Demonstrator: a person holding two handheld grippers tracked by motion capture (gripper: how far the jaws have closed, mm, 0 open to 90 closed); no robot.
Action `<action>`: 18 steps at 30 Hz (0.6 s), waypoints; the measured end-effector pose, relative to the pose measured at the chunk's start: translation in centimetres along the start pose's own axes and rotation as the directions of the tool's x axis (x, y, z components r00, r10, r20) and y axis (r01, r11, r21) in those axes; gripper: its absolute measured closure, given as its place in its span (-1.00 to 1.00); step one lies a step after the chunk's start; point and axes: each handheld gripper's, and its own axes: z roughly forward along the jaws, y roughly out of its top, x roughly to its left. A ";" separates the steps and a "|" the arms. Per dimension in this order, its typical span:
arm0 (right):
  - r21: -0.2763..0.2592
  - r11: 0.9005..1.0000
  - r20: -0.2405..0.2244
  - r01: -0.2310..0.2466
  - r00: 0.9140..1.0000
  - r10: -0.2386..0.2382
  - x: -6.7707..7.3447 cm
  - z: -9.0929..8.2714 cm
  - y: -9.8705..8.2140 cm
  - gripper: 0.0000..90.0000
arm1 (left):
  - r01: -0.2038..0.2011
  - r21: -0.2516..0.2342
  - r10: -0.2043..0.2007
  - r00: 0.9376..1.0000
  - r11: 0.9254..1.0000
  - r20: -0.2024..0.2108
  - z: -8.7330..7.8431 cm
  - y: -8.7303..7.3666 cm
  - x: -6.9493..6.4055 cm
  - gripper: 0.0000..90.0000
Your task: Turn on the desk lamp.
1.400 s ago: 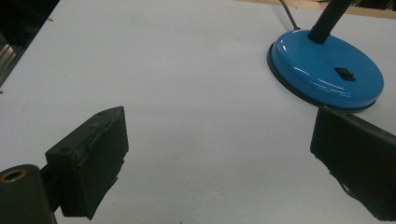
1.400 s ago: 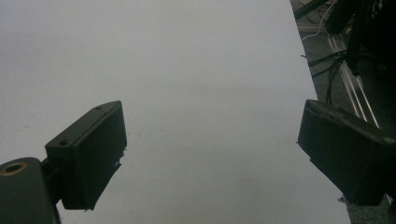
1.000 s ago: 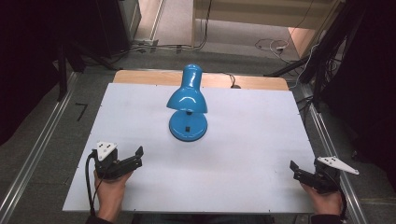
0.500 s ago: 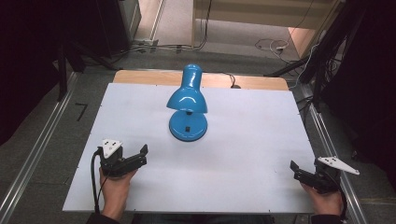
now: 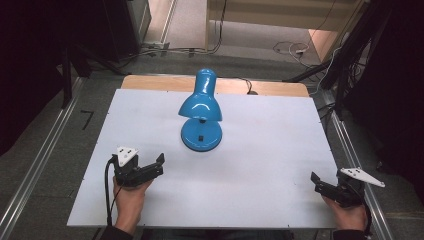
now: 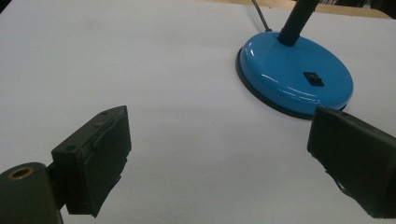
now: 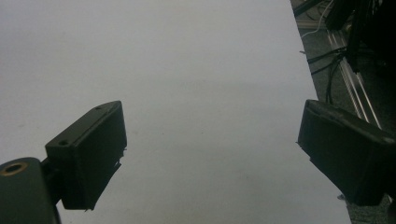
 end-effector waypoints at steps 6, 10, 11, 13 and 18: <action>0.000 1.000 -0.002 0.000 1.000 0.000 0.0 0.0 0.0 -0.85 | -0.008 0.005 0.008 1.000 1.000 0.004 0.3 0.1 -0.4 -0.85; 0.001 1.000 -0.002 -0.001 1.000 0.001 0.0 0.0 0.0 -0.85 | -0.013 0.004 0.013 1.000 1.000 0.006 0.6 0.1 -0.6 -0.84; 0.001 1.000 -0.003 0.001 1.000 -0.001 0.0 0.0 0.0 -0.85 | -0.012 0.002 0.012 1.000 1.000 0.006 0.6 0.1 -0.7 -0.84; 0.001 1.000 -0.003 0.000 1.000 0.000 0.0 0.0 0.0 -0.85 | -0.012 0.002 0.012 1.000 1.000 0.007 0.7 0.1 -0.8 -0.84; 0.001 1.000 -0.005 0.001 1.000 -0.001 0.0 0.0 0.0 -0.85 | -0.019 0.005 0.019 1.000 1.000 0.010 0.9 0.1 -1.0 -0.84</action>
